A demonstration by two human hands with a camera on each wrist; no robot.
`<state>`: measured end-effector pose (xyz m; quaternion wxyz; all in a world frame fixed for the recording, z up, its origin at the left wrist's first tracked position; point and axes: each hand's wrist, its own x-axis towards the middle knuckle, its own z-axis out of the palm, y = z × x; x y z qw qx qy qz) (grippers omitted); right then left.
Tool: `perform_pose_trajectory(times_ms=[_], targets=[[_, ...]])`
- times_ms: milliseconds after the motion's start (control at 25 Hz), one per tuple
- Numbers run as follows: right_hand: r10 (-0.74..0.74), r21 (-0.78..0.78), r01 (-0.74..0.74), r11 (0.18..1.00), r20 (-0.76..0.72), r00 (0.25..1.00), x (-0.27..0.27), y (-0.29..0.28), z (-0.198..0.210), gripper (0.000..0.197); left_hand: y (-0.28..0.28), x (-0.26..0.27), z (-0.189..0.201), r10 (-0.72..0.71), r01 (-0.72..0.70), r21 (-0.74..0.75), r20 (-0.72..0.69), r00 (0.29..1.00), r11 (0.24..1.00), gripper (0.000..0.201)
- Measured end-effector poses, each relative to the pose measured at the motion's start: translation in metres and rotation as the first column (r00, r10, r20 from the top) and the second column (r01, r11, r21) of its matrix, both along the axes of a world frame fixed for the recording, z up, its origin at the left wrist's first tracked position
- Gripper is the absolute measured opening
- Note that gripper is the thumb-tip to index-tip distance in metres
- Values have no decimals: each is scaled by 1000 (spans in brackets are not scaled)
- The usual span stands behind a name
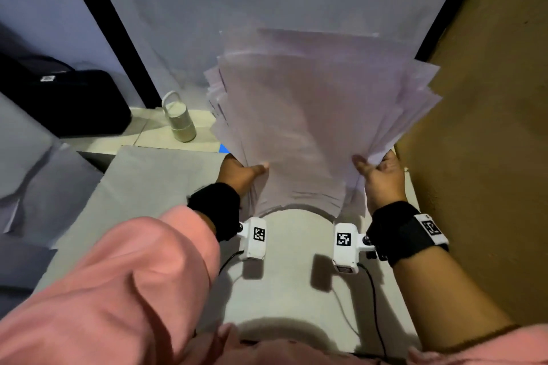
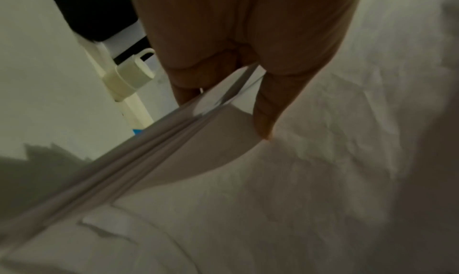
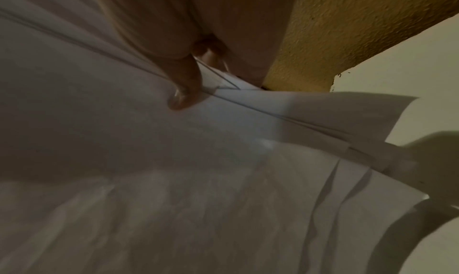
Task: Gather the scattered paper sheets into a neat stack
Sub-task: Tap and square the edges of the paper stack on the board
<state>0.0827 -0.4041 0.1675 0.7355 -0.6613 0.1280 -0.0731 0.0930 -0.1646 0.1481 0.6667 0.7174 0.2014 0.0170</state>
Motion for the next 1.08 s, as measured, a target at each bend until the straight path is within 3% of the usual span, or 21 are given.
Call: perform_pose_trajectory(times_ms=[280,480,680,880,1080], targets=[[16,111,-14,994,-22,1000,-2,28,-10,36,14,0,-1,-19,20,-209,5,1000,978,36],[-18,117,14,993,31,999,6,23,3,36,27,14,20,-36,57,-256,86,996,965,36],[105,170,-101,980,-18,994,6,21,3,81,22,13,35,-181,206,-275,113,977,939,43],[92,129,-100,987,65,994,9,8,11,84,29,24,42,-267,294,-249,137,954,923,44],[145,143,-159,977,100,984,12,9,17,73,23,29,47,-306,329,-218,135,942,919,41]])
